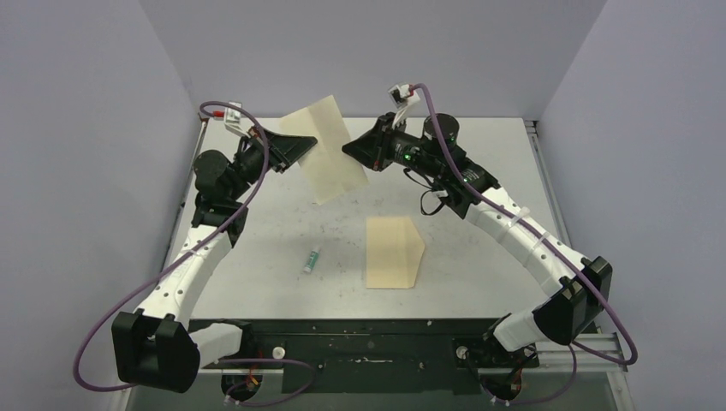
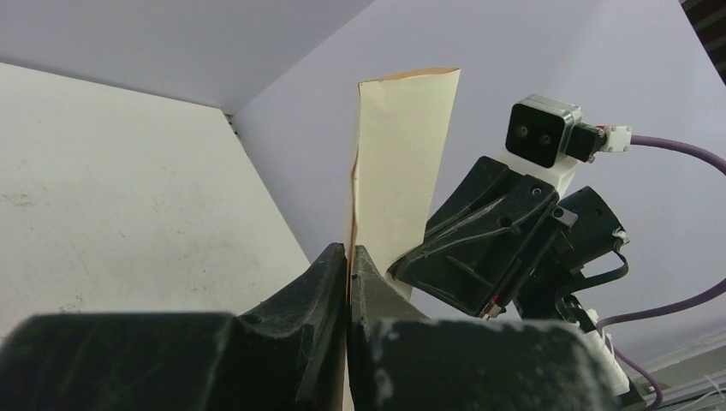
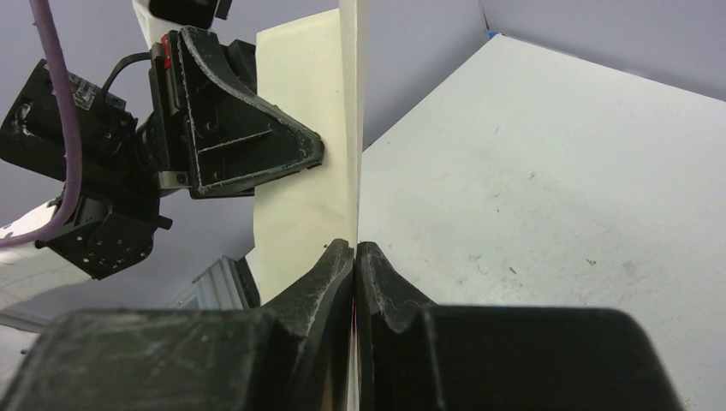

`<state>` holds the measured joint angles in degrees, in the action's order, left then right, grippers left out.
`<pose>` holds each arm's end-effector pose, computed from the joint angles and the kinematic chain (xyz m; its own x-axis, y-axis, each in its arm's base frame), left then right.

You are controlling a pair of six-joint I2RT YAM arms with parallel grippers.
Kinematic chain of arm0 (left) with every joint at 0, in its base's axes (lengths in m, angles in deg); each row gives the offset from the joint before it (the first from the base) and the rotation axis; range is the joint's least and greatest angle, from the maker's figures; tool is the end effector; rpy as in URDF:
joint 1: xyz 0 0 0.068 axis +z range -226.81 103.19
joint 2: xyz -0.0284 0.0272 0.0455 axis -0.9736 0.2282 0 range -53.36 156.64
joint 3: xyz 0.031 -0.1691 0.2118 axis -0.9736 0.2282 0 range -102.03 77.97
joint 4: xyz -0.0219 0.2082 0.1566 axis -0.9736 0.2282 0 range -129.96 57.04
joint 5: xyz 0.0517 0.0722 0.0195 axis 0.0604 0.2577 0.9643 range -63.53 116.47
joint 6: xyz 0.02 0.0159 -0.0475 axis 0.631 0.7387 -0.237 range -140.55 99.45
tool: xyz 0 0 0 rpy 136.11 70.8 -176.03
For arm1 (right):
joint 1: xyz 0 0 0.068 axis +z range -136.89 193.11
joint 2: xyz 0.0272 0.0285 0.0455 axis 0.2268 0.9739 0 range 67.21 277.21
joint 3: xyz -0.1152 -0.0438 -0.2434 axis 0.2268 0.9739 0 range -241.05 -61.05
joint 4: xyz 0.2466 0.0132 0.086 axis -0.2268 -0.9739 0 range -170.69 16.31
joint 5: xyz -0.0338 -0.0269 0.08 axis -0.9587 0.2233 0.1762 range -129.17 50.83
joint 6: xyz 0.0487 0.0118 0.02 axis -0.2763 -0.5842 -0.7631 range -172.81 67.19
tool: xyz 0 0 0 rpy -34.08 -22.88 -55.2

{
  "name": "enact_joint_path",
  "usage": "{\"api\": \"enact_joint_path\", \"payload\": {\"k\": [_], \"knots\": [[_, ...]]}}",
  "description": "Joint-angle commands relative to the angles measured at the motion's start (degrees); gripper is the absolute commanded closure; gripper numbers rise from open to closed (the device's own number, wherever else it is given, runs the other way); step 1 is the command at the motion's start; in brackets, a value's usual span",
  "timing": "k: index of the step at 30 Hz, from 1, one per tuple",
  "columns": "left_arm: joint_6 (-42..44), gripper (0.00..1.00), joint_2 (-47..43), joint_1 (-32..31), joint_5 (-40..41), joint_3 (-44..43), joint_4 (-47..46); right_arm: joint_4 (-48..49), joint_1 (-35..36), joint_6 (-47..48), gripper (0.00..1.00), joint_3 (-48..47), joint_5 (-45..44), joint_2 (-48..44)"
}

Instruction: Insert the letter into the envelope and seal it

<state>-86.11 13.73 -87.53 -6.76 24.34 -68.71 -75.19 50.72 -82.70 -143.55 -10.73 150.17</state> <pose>0.2612 -0.0692 0.3854 -0.5074 -0.6790 -0.5307 0.5151 0.2547 -0.8184 0.2577 0.2201 0.4300 -0.4788 0.1843 -0.8583 -0.7787 0.3624 0.5122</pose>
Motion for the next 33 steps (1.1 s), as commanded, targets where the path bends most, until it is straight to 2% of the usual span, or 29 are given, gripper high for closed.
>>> {"api": "enact_joint_path", "payload": {"k": [1, 4, 5, 10, 13, 14, 16, 19, 22, 25, 27, 31, 33], "knots": [[-0.19, 1.00, -1.45, -0.09, 0.29, 0.21, -2.82, 1.67, 0.36, 2.13, 0.95, -2.58, -0.33, 0.01], [-0.08, 1.00, -1.39, -0.09, 0.85, 0.37, -2.88, 1.94, 0.51, 2.29, 0.95, -2.76, 3.20, 0.30], [-0.02, 1.00, -1.43, -0.05, 0.89, 0.32, -2.89, 2.27, 0.60, 2.29, 0.91, -2.88, 4.79, 0.31], [1.20, 1.00, -1.27, -0.06, 0.33, -0.13, -2.84, 6.59, 0.85, 0.47, 0.56, -1.47, 12.01, -0.96], [2.89, 1.00, -1.01, -0.08, -2.04, -1.05, -3.34, 8.68, 0.42, -1.10, 0.46, -0.52, 13.96, -2.58], [3.37, 1.00, -0.78, -0.09, -3.67, -1.47, -4.19, 8.98, -0.07, -1.89, 0.44, -0.15, 13.22, -3.27], [4.18, 1.00, -0.29, 0.06, -6.73, -2.45, -5.43, 9.98, -1.82, -4.59, 0.30, 0.81, 10.12, -5.01], [4.06, 1.00, 0.07, 0.03, -10.29, -3.06, -8.54, 10.76, -5.70, -9.65, 0.16, 2.73, 3.75, -8.20], [2.34, 1.00, 0.12, 0.05, -12.95, -2.92, -14.13, 10.18, -9.10, -14.57, 0.13, 4.73, -2.80, -11.23], [0.76, 1.00, 0.12, -0.08, -14.66, -3.27, -18.09, 4.12, -9.57, -15.26, 0.14, 4.11, -9.23, -12.27], [-1.05, 1.00, 0.32, -0.36, -15.38, -3.41, -21.04, 2.66, -9.58, -14.34, 0.14, 3.68, -6.75, -11.40], [-4.29, 1.00, 0.88, -1.39, -15.67, -4.42, -24.61, 7.85, -7.01, -10.75, 0.12, 4.25, 9.36, -8.89], [-4.65, 1.00, 0.87, -2.41, -15.06, -5.07, -24.91, 10.34, -4.06, -9.26, 0.11, 4.74, 14.47, -8.05]]}}
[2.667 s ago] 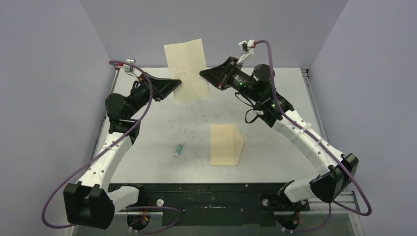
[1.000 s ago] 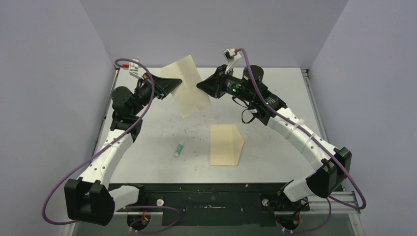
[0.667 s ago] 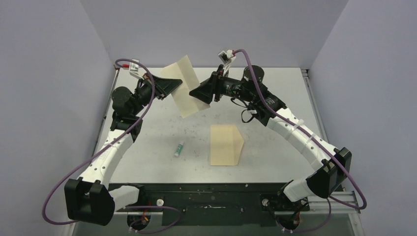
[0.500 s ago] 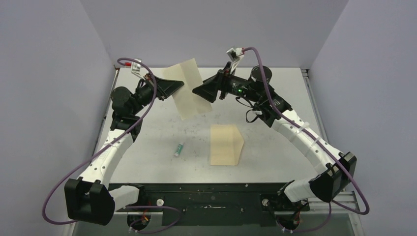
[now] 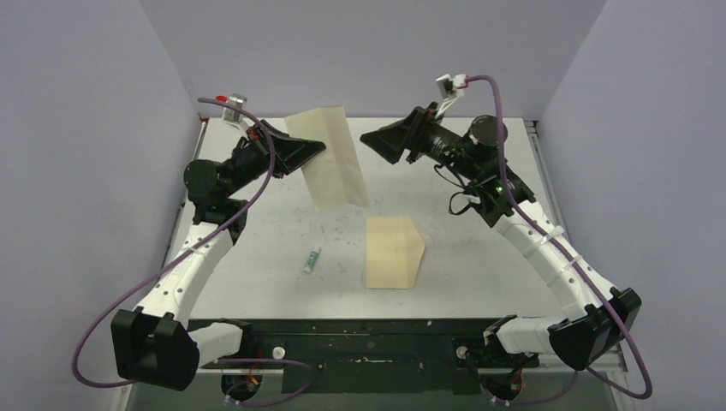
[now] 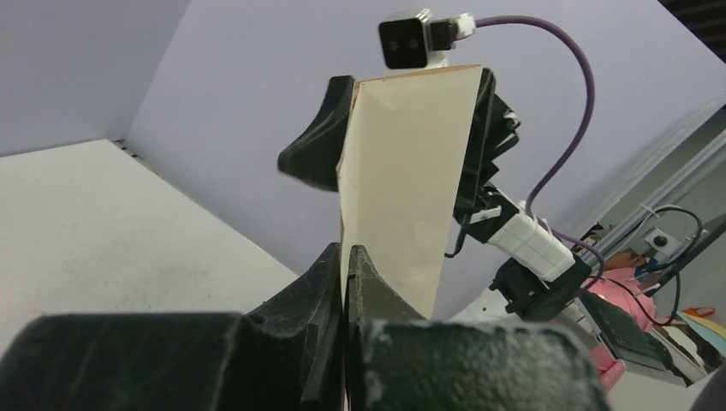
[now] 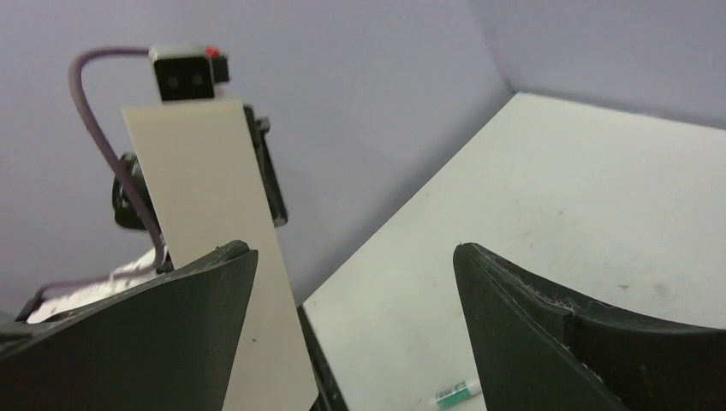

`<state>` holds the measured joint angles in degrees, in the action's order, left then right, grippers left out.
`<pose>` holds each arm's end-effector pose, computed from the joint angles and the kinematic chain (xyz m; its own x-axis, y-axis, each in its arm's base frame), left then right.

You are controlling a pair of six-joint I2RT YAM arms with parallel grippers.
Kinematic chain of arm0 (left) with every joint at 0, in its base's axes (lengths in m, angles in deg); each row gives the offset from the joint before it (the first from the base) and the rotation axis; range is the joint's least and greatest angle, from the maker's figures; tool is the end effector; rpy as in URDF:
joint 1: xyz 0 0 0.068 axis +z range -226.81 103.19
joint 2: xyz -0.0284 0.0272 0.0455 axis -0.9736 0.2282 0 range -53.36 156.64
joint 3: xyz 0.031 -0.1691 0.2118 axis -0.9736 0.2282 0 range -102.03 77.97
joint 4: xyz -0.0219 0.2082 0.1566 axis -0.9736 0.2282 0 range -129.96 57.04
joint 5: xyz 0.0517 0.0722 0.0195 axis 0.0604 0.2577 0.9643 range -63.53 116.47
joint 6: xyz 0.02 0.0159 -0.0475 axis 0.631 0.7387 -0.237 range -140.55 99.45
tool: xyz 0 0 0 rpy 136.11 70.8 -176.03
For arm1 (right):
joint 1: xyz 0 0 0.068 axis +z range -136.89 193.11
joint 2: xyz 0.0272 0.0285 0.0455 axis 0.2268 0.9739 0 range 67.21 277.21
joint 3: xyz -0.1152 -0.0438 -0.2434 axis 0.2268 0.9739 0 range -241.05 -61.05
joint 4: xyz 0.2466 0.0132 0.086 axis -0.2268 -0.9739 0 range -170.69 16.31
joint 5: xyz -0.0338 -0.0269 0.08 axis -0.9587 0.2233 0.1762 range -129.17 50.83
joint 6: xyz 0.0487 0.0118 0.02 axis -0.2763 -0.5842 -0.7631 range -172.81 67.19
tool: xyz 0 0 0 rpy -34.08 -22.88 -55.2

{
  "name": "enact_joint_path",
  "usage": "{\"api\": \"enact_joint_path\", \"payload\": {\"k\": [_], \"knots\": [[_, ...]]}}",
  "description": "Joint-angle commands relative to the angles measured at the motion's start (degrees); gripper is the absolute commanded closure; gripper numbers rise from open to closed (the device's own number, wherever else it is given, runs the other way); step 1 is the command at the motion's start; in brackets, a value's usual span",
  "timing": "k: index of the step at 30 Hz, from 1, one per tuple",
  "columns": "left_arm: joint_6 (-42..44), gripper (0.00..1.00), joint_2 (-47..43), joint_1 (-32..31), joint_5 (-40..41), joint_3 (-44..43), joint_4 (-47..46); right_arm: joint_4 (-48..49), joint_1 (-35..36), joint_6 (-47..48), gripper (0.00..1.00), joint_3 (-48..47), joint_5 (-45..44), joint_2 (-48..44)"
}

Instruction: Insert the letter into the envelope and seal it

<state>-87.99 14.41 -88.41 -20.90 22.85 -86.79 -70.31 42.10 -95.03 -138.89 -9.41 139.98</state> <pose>0.2430 -0.0766 0.4180 -0.4653 -0.5429 -0.6991 0.7892 0.1033 -0.6054 0.2401 0.1534 0.4625 -0.4762 0.4031 -0.7815 -0.7160 0.3382 0.6107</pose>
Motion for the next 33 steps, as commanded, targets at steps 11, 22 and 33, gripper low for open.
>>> {"api": "enact_joint_path", "payload": {"k": [11, 22, 33], "knots": [[-0.69, 1.00, -0.79, -5.54, 2.76, -5.49, -3.60, 11.12, 9.77, 1.93, 0.09, 0.54, 19.69, 3.79], [-3.40, 1.00, -0.82, -5.54, 0.44, -7.38, -3.92, 17.76, 9.78, -5.37, 0.57, 1.63, 23.43, 5.40], [-2.98, 1.00, -1.64, -5.37, 1.26, -6.72, -3.47, 22.08, 9.19, -10.80, 0.81, 3.55, 21.27, 5.44]]}}
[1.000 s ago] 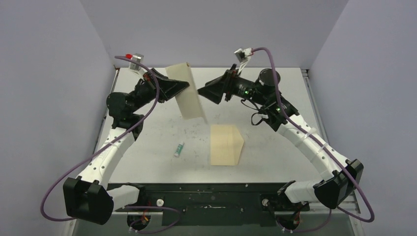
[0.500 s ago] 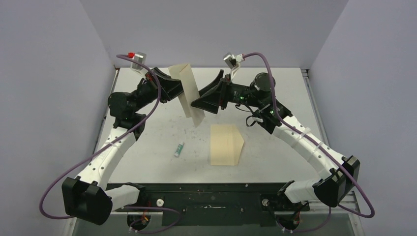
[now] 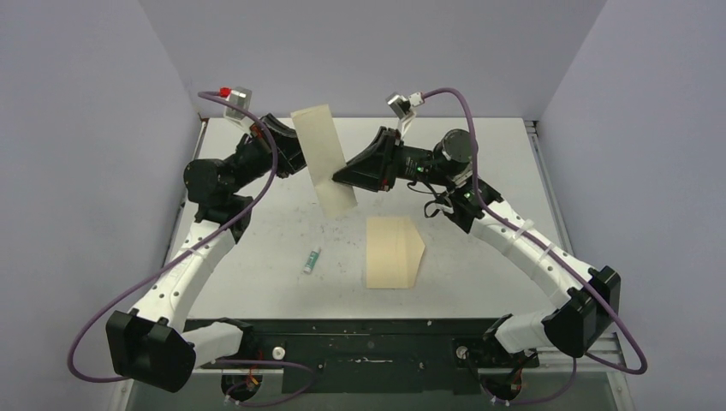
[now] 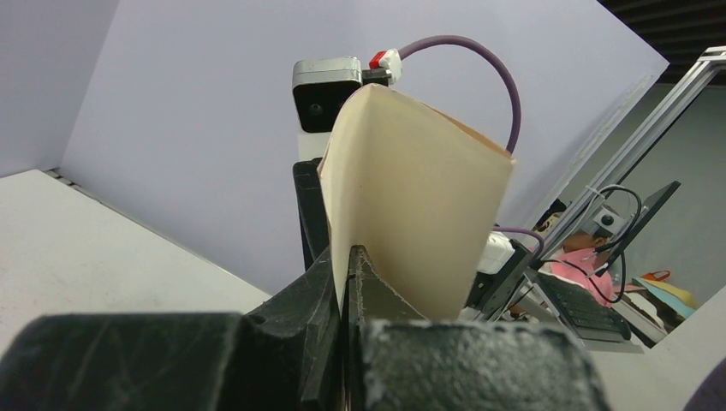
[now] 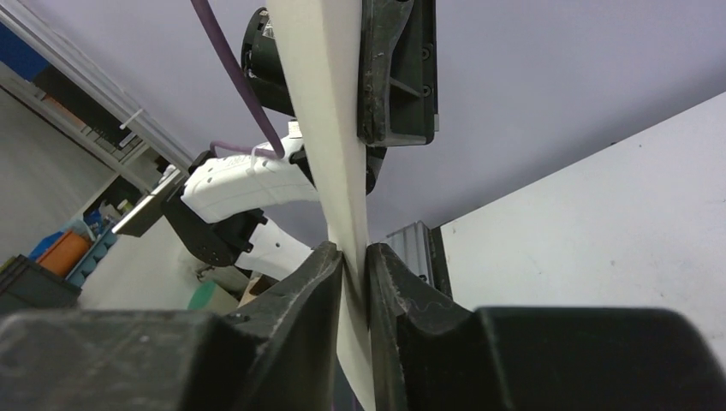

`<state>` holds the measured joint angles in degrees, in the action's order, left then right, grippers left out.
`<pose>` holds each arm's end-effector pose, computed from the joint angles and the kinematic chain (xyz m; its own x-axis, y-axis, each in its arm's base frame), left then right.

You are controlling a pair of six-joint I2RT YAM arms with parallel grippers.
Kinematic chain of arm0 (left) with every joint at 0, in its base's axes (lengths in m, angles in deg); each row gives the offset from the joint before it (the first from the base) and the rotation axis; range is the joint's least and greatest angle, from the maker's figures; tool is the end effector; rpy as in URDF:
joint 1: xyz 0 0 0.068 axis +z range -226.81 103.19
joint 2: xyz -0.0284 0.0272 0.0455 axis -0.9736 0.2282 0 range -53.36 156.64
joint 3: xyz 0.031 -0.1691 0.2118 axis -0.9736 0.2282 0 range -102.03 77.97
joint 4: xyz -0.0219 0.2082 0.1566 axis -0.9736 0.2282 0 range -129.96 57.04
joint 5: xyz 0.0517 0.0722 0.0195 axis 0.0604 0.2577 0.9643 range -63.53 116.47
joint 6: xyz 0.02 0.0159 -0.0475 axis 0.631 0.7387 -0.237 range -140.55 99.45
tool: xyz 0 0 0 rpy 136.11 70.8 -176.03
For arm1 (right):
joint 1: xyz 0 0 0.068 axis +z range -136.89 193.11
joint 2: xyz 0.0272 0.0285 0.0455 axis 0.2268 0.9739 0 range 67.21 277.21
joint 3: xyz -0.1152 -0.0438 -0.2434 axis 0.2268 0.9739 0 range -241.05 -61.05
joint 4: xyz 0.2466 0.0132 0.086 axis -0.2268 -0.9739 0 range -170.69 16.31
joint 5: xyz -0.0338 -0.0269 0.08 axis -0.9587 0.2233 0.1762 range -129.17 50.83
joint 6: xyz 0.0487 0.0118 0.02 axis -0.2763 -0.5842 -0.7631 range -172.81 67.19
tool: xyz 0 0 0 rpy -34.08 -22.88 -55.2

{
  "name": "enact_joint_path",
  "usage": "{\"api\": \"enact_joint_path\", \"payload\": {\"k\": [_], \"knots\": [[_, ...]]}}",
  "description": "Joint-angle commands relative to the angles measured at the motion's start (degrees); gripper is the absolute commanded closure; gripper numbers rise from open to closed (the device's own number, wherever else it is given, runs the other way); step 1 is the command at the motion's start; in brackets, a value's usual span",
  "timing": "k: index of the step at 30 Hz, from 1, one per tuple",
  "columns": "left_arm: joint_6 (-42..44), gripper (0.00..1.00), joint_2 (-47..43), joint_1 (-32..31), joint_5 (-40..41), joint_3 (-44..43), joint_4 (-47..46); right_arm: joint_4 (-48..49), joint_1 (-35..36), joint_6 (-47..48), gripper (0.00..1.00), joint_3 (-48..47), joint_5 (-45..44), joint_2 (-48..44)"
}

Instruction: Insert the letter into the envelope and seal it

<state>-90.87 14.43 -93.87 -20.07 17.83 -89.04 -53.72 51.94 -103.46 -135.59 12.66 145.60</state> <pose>0.2265 -0.0965 0.4500 -0.4669 -0.5341 -0.7048 0.8388 -0.0151 -0.5443 0.2220 0.2148 0.4422 -0.6175 0.1164 -0.7779 -0.7860 -0.1297 0.6045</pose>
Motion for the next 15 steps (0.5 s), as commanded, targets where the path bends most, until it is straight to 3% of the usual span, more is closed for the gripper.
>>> {"api": "enact_joint_path", "payload": {"k": [1, 2, 4, 8, 15], "knots": [[0.04, 1.00, -1.71, 0.10, 0.48, -1.60, -1.16, 5.86, -0.87, -2.73, 0.83, 0.42, -1.04, -0.09], [0.26, 1.00, -1.82, 0.14, 0.57, -1.56, -0.95, 6.16, -1.05, -3.05, 0.88, 0.63, -1.44, -0.23], [0.71, 0.91, -2.06, 0.38, 0.79, -1.48, -0.20, 6.26, -1.72, -3.58, 0.94, 1.16, -2.59, -0.68], [2.83, 0.64, -3.11, 1.70, 2.00, -0.48, 2.88, 6.06, -4.28, -4.39, 0.95, 2.21, -6.61, -2.07], [11.36, 0.42, -7.46, 3.12, 8.59, 4.38, 12.35, 3.92, -7.62, -2.58, 0.95, 2.79, -14.51, -4.91]]}}
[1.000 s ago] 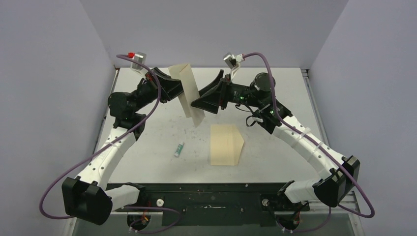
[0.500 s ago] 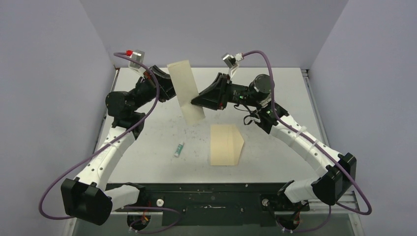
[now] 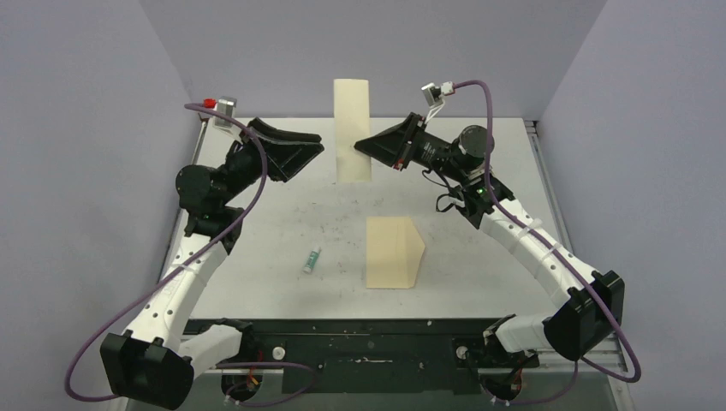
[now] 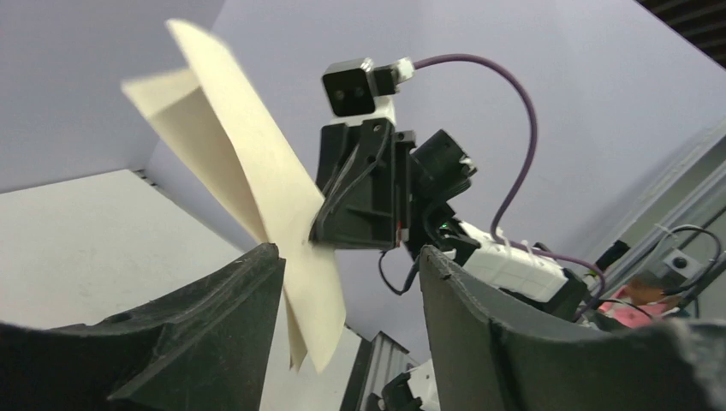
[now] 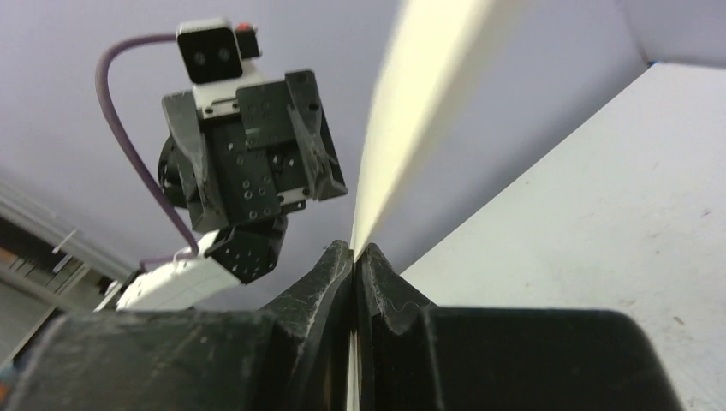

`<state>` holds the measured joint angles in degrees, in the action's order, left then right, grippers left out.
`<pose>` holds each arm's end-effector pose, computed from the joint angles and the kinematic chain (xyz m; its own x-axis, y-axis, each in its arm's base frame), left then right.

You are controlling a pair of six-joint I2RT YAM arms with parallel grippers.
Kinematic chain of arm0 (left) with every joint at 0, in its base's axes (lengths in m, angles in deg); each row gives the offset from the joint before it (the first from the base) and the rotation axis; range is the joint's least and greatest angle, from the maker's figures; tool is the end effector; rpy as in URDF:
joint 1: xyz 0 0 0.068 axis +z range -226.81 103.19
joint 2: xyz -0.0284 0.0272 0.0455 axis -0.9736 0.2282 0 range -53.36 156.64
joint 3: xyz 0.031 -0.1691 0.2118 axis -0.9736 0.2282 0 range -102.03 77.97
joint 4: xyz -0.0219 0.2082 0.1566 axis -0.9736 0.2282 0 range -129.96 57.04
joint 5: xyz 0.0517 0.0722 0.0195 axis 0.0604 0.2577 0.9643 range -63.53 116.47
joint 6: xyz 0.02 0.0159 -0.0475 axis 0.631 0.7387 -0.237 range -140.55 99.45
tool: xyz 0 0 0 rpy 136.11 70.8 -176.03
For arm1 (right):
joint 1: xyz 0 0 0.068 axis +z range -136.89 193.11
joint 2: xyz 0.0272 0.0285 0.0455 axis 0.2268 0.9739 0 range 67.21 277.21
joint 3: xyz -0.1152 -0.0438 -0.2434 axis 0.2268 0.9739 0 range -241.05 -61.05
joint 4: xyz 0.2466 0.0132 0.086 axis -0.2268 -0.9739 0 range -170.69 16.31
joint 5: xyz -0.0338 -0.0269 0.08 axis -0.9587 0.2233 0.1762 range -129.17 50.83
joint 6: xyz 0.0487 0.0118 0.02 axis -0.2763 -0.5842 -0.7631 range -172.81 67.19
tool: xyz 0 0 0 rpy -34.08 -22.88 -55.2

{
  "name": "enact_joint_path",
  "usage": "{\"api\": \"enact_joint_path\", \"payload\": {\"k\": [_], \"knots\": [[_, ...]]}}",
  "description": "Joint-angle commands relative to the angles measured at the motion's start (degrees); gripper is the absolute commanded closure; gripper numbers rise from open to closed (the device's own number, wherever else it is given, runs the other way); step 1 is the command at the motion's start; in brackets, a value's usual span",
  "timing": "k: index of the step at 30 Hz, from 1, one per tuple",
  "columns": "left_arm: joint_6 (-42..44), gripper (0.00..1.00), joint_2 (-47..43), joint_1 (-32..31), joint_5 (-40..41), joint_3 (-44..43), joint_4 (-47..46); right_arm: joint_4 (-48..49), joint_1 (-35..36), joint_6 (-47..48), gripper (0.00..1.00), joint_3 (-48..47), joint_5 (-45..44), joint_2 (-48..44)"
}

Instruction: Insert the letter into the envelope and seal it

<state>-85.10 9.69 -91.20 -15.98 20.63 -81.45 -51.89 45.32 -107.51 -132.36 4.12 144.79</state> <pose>0.2182 -0.0807 0.4428 -0.4012 -0.5849 -0.7050 0.8181 0.1175 -0.5630 0.2489 0.1858 0.4310 -0.6420 0.2977 -0.7066 -0.7321 0.0358 0.6803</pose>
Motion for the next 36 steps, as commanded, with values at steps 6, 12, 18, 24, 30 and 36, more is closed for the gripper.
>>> {"api": "enact_joint_path", "payload": {"k": [6, 12, 18, 24, 30, 36], "knots": [[1.83, 0.19, -0.70, -0.20, 2.62, 2.46, -4.16, 2.15, -0.48, 2.38, 0.95, -2.22, -2.51, -2.22], [1.19, 0.13, 2.45, -3.25, 1.66, 0.16, -6.87, 1.65, 3.44, 5.47, 0.95, -4.83, 3.09, 0.31], [0.48, 0.27, 4.13, -3.36, 2.42, -1.82, -7.25, -1.25, 4.71, 8.06, 0.95, -5.18, 5.05, 1.62], [1.86, 0.57, 3.77, -2.26, 1.86, -2.16, -5.96, -6.35, 4.59, 12.03, 0.95, -5.04, 5.37, 1.89], [-0.60, 0.80, 4.50, -1.08, 2.67, -1.87, -6.91, -9.57, 4.53, 15.15, 0.95, -5.10, 8.24, 2.50], [-1.88, 1.00, 6.10, -1.09, 2.37, -3.77, -7.09, -13.96, 4.62, 18.86, 0.64, -5.89, 8.41, 3.24]]}}
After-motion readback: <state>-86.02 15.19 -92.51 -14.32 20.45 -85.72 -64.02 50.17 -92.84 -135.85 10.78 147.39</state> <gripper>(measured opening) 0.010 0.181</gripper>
